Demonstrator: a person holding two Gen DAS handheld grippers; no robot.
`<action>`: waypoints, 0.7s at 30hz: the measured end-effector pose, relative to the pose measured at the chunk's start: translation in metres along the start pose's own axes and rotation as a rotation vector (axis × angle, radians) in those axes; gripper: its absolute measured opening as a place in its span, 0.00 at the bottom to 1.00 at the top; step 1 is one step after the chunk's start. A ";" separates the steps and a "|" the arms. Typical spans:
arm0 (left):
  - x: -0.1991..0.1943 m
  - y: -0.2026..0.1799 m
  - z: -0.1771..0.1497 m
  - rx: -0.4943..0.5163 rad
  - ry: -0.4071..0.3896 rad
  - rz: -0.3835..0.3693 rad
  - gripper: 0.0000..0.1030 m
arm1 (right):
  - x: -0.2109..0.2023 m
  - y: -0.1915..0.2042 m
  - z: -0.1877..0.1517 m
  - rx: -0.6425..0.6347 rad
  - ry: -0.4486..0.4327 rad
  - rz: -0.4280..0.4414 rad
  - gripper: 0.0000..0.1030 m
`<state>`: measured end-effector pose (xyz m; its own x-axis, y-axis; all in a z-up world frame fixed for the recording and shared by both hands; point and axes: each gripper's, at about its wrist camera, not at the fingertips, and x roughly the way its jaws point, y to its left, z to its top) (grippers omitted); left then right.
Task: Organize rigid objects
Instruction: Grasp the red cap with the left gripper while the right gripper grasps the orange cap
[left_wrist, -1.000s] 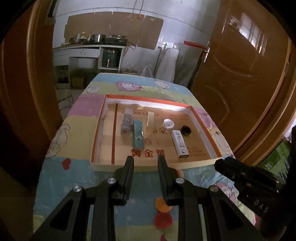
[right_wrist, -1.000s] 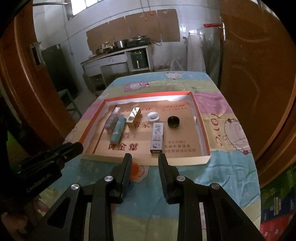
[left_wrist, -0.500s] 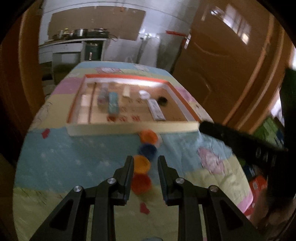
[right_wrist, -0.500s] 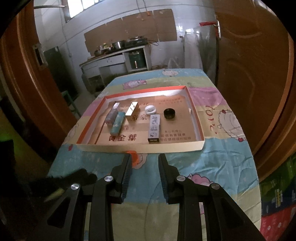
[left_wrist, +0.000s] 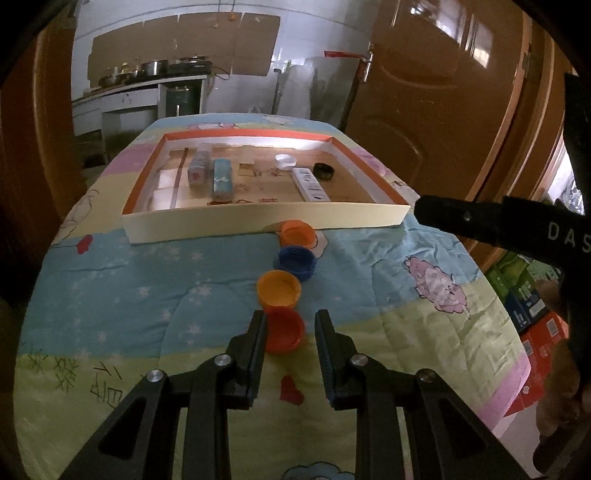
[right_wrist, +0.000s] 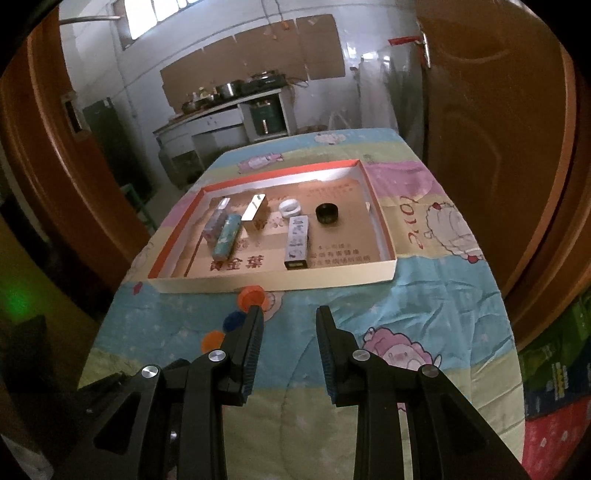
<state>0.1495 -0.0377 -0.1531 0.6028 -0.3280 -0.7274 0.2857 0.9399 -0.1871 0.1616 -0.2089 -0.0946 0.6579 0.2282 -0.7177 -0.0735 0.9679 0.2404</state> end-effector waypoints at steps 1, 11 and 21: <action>0.000 0.000 0.000 0.001 -0.002 0.002 0.26 | 0.001 -0.001 0.000 0.003 0.002 0.000 0.29; 0.001 0.004 -0.001 -0.001 -0.037 0.009 0.64 | 0.008 -0.005 -0.002 0.013 0.017 -0.002 0.42; 0.018 0.007 0.000 -0.003 0.022 0.036 0.63 | 0.012 -0.006 -0.004 0.017 0.027 0.009 0.44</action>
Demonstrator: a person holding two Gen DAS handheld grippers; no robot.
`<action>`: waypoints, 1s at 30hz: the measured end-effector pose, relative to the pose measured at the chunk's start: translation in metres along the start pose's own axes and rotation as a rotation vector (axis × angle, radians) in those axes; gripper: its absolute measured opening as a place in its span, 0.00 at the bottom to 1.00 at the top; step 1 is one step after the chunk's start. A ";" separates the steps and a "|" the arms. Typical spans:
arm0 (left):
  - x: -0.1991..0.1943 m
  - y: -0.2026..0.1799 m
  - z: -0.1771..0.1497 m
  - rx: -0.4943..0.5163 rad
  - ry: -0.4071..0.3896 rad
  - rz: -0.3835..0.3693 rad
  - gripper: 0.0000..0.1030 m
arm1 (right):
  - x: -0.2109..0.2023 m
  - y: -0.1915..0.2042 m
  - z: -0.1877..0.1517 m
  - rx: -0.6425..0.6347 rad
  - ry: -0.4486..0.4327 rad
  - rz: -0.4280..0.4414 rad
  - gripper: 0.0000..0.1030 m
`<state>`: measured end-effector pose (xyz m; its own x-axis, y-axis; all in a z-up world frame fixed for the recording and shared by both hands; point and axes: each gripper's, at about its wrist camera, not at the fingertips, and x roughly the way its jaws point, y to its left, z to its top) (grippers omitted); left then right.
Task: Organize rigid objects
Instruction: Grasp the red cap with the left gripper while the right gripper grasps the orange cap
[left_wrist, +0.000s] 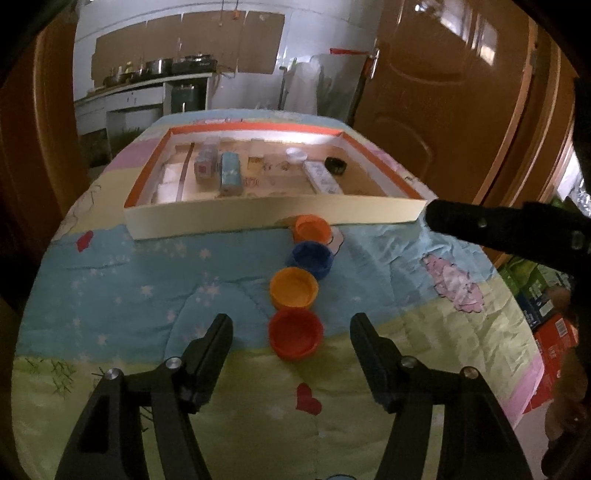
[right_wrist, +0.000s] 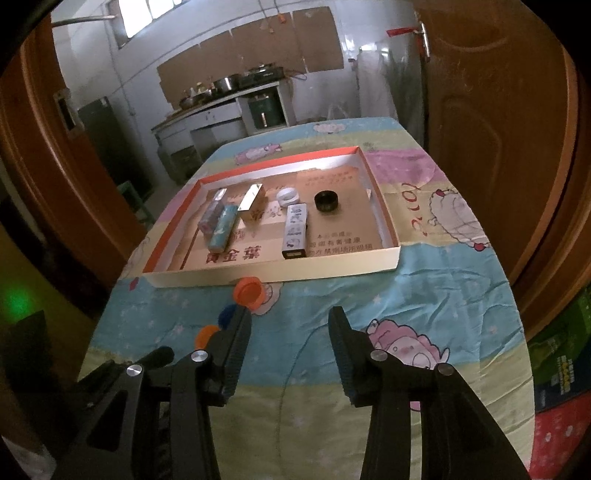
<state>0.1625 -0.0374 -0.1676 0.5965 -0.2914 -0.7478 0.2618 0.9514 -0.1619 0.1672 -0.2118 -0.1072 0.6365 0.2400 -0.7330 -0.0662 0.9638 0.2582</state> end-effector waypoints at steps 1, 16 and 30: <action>0.003 0.001 0.000 -0.001 0.012 0.003 0.58 | 0.001 0.000 0.000 0.001 0.001 -0.001 0.44; -0.034 0.058 -0.004 -0.157 -0.097 0.145 0.30 | 0.032 0.035 -0.029 -0.050 0.113 0.123 0.44; -0.049 0.097 -0.002 -0.212 -0.127 0.159 0.30 | 0.083 0.091 -0.033 -0.171 0.099 -0.005 0.30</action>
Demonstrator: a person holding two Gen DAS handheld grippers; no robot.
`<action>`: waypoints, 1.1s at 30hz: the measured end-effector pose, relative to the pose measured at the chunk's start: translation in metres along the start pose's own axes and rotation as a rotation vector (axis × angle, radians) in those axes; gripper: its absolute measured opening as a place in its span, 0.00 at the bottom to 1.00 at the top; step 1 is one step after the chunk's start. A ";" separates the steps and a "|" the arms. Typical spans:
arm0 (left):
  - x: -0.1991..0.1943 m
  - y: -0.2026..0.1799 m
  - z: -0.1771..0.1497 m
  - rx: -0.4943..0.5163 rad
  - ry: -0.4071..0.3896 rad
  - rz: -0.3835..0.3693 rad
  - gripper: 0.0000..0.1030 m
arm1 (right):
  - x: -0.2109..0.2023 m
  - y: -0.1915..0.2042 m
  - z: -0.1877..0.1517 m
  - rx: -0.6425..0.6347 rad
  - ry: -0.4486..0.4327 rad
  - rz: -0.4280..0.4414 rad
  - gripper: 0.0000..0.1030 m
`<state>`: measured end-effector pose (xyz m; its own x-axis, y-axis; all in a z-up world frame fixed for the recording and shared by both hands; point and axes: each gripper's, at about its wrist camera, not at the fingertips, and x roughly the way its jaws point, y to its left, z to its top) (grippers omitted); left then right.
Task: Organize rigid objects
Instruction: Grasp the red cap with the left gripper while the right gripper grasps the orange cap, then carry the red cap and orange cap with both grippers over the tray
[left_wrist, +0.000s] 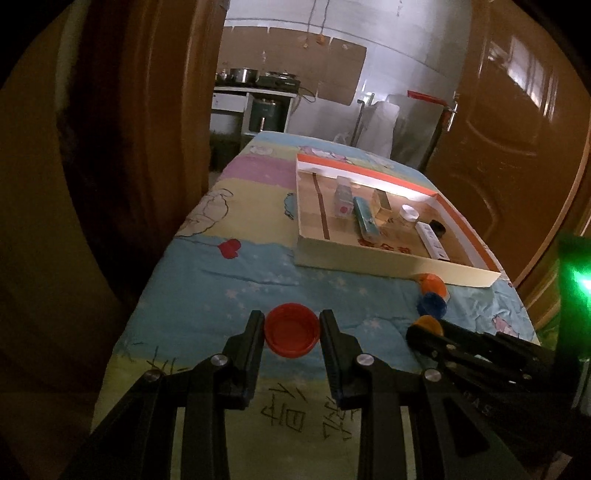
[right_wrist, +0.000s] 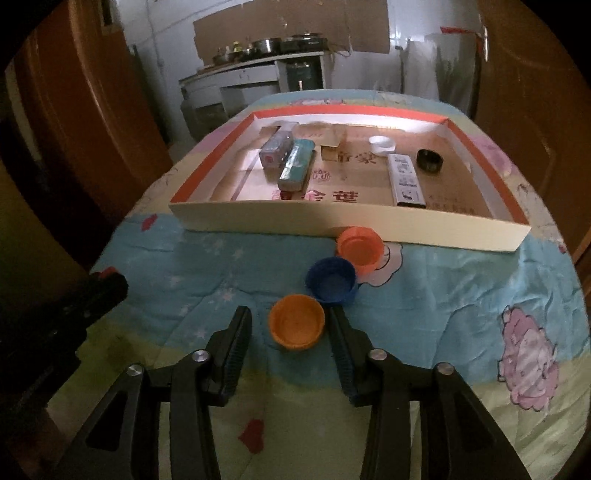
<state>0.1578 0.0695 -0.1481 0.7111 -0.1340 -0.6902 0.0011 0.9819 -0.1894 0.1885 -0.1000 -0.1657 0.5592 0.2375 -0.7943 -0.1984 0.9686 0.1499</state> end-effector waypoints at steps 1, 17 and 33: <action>0.000 0.000 0.000 -0.001 0.001 -0.004 0.30 | 0.000 0.000 0.000 -0.004 0.001 -0.006 0.30; -0.004 -0.034 0.014 0.049 -0.013 -0.075 0.30 | -0.040 -0.031 -0.002 0.065 -0.048 0.031 0.30; 0.005 -0.088 0.059 0.119 -0.042 -0.161 0.30 | -0.065 -0.072 0.026 0.126 -0.131 -0.005 0.30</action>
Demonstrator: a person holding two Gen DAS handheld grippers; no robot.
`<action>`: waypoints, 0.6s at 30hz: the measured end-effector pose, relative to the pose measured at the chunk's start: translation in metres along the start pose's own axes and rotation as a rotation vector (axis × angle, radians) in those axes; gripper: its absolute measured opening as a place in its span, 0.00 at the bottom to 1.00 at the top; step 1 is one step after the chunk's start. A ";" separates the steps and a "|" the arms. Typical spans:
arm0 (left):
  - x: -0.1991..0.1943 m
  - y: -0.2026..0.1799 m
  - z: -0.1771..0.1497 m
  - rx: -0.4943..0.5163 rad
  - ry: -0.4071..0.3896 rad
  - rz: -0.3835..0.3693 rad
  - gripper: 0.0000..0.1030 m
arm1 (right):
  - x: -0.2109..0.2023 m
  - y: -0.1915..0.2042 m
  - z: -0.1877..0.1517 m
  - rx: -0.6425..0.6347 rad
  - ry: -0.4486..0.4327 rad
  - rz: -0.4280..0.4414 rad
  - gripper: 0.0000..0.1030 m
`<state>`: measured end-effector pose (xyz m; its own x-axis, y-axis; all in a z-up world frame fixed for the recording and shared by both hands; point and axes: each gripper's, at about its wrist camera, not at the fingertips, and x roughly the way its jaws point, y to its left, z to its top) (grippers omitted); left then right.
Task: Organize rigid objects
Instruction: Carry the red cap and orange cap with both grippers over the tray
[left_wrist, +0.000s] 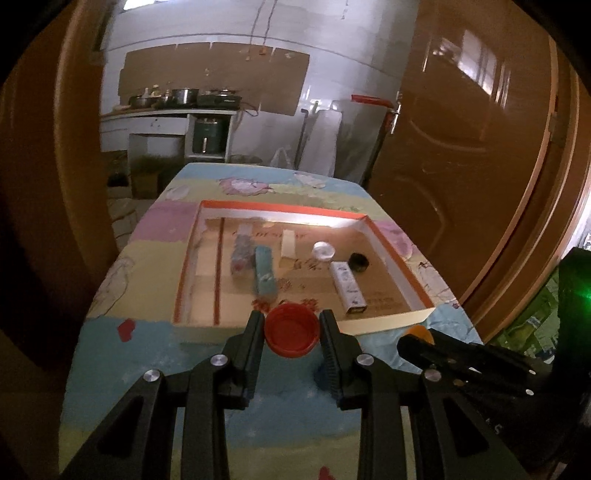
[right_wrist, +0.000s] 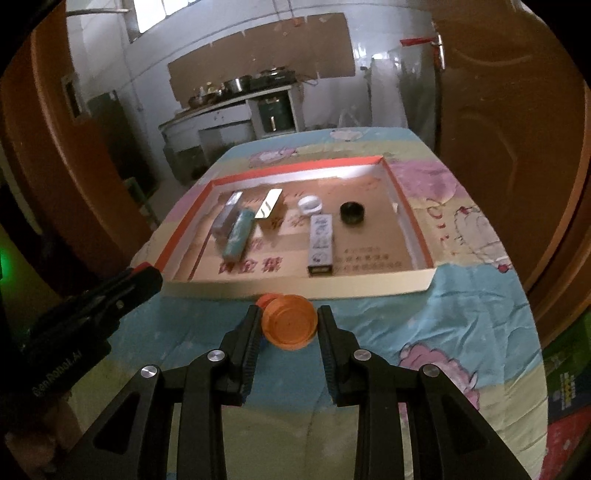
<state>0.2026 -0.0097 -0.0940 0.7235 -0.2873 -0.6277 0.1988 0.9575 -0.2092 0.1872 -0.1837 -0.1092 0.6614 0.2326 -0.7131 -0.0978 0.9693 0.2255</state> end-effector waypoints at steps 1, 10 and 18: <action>0.003 -0.002 0.003 0.004 0.001 -0.003 0.30 | 0.000 -0.002 0.002 0.004 -0.003 -0.002 0.30; 0.029 -0.016 0.023 0.021 0.016 -0.017 0.30 | 0.009 -0.032 0.024 0.036 -0.020 -0.033 0.30; 0.060 -0.023 0.036 0.033 0.053 -0.025 0.30 | 0.027 -0.053 0.044 0.048 -0.016 -0.048 0.30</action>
<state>0.2650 -0.0477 -0.0996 0.6826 -0.3111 -0.6613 0.2385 0.9502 -0.2007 0.2431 -0.2318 -0.1111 0.6763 0.1848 -0.7131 -0.0306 0.9742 0.2234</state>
